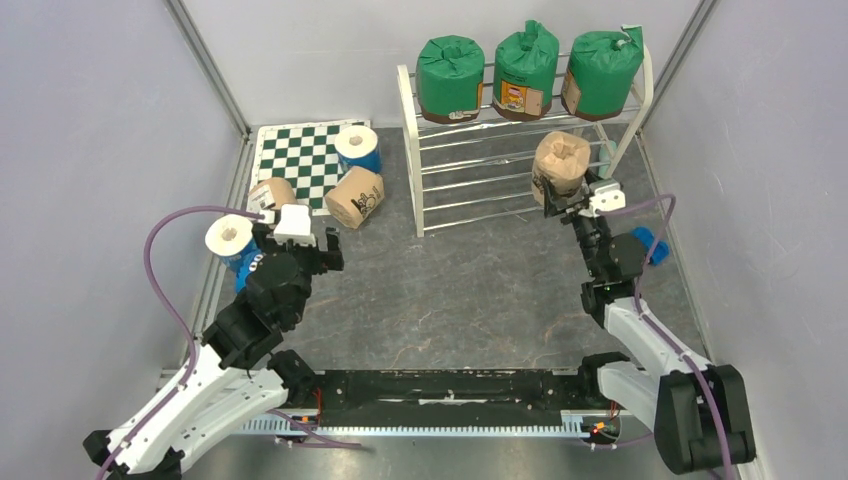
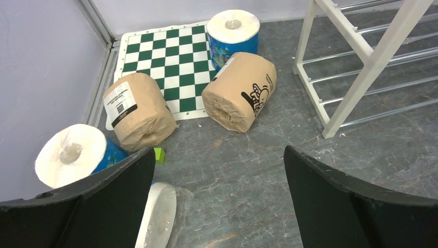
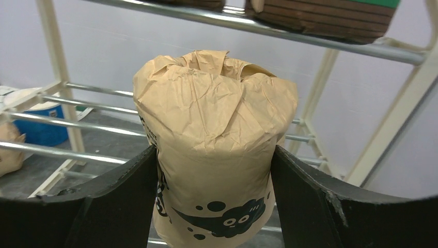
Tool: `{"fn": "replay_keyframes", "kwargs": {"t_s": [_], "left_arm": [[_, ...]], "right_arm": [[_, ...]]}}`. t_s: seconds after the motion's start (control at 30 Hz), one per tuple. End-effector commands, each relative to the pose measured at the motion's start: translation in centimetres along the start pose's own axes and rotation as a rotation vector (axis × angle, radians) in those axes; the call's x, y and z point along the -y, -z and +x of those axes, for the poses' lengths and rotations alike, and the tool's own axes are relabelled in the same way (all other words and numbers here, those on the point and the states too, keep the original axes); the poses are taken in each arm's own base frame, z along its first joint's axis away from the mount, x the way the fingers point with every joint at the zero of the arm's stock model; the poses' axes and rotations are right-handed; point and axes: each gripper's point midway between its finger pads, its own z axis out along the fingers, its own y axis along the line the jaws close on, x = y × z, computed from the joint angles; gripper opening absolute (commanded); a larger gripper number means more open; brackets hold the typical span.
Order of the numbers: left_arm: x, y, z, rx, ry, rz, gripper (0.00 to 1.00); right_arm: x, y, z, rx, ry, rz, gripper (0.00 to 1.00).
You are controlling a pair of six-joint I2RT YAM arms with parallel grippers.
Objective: Place and organize the paper towels onto the shelf
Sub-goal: Place the paper towel on the shelf.
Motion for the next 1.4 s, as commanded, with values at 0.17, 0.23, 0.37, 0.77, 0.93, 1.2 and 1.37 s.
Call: {"fn": "replay_keyframes", "kwargs": {"t_s": [0.17,0.23,0.37,0.77,0.93,1.2,1.37], "left_arm": [[-0.1,-0.5,0.1,-0.003,0.032,-0.021,1.00],[-0.1,-0.6,0.1,-0.005,0.032,-0.023,1.00],[-0.2,-0.6,0.1,-0.004,0.035,-0.024,1.00],[-0.4,-0.6,0.2,-0.002,0.040,-0.032,1.00],[-0.3,-0.7,0.4,-0.009,0.034,-0.032,1.00],[-0.3,-0.9,0.6,-0.014,0.031,-0.037,1.00],[-0.3,-1.0,0.7,-0.018,0.027,-0.040,1.00]], "right_arm": [[4.4,-3.1,-5.3,0.182,0.037,0.053,0.26],[4.8,-3.4,-5.0,0.178,0.037,0.055,0.26],[5.8,-3.6,-4.1,0.166,0.038,0.068,0.26],[7.6,-5.3,-3.8,0.181,0.075,0.066,0.25],[8.2,-6.2,-3.8,0.196,0.081,0.063,0.25],[9.3,-7.8,-2.9,0.197,0.080,0.067,0.24],[9.9,-8.7,-1.9,0.195,0.075,0.066,0.24]]}}
